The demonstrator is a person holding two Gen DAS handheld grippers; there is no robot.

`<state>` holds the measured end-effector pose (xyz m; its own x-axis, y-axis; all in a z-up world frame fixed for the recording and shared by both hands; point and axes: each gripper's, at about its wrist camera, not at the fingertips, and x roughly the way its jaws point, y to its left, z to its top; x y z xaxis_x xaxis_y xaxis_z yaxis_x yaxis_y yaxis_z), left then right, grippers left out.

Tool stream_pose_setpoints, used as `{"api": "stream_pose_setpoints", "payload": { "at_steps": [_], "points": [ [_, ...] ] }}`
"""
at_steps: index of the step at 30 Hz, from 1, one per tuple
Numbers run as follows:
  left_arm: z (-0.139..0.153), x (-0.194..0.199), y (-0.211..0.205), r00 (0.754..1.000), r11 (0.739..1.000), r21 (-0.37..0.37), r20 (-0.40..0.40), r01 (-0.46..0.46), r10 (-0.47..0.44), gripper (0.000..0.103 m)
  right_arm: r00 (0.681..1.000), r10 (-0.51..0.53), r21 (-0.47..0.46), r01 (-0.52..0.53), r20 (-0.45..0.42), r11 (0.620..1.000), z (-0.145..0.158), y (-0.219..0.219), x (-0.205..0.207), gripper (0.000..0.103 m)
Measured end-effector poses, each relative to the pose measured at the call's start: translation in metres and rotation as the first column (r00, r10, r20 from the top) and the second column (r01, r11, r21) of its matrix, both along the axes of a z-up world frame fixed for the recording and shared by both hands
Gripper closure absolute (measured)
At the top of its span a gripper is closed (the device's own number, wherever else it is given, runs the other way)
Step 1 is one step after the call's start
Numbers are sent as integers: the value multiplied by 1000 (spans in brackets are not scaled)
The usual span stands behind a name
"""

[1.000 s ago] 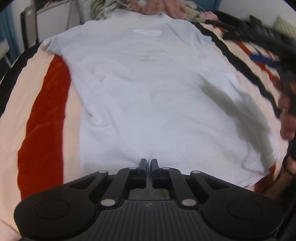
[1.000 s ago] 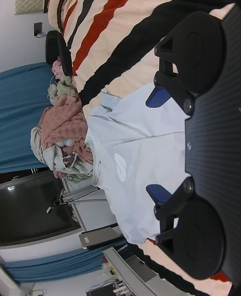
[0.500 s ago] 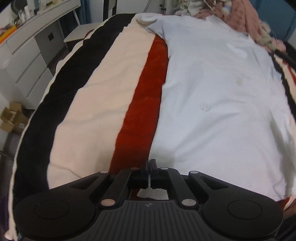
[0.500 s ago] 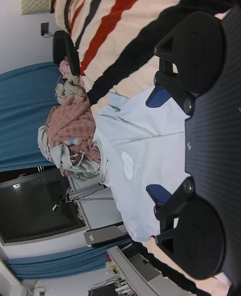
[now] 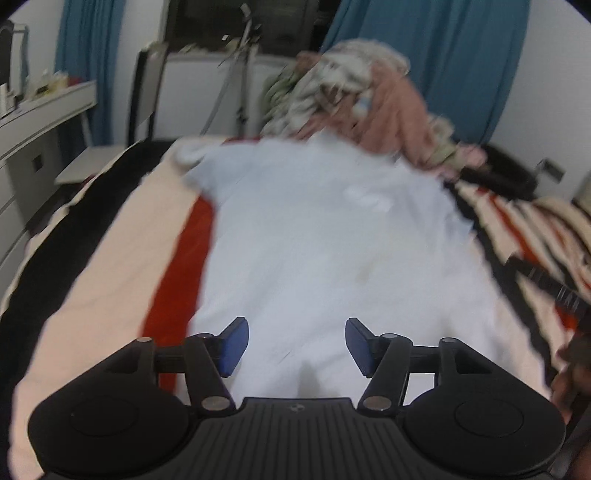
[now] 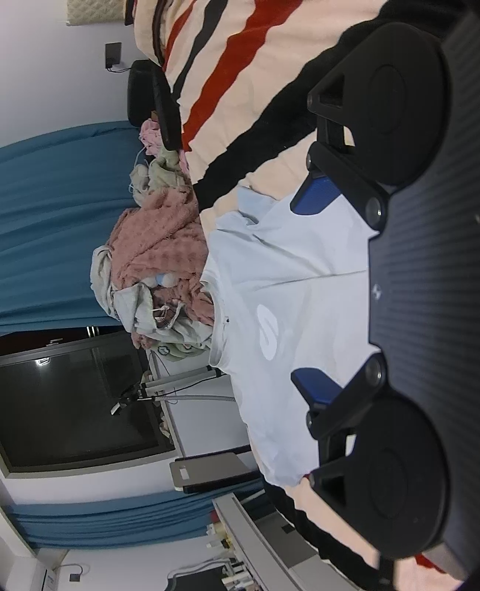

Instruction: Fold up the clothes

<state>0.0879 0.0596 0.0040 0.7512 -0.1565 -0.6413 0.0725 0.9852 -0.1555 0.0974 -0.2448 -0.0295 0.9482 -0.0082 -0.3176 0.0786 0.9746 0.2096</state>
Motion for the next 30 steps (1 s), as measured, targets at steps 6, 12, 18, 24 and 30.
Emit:
{"api": "stream_pose_setpoints", "payload": {
  "at_steps": [6,12,18,24,30],
  "points": [
    [-9,27,-43,991,998,-18,126,54,-52,20,999,-28,-13,28,23,1000,-3,-3,6,12],
    [-60,44,-46,991,1000,-9,136,16,-15,10,997,-72,3,72,36,997,-12,-10,17,12],
    [-81,44,-37,992,1000,13,124,-7,6,6,999,-33,10,33,9,999,-20,-1,29,12],
    [-85,34,-40,987,998,57,162,5,-14,3,1000,-10,4,10,2,1000,-22,5,29,12],
    [-84,26,-43,984,996,87,179,8,-24,3,1000,-11,20,10,7,1000,-19,2,26,13]
  ]
}}
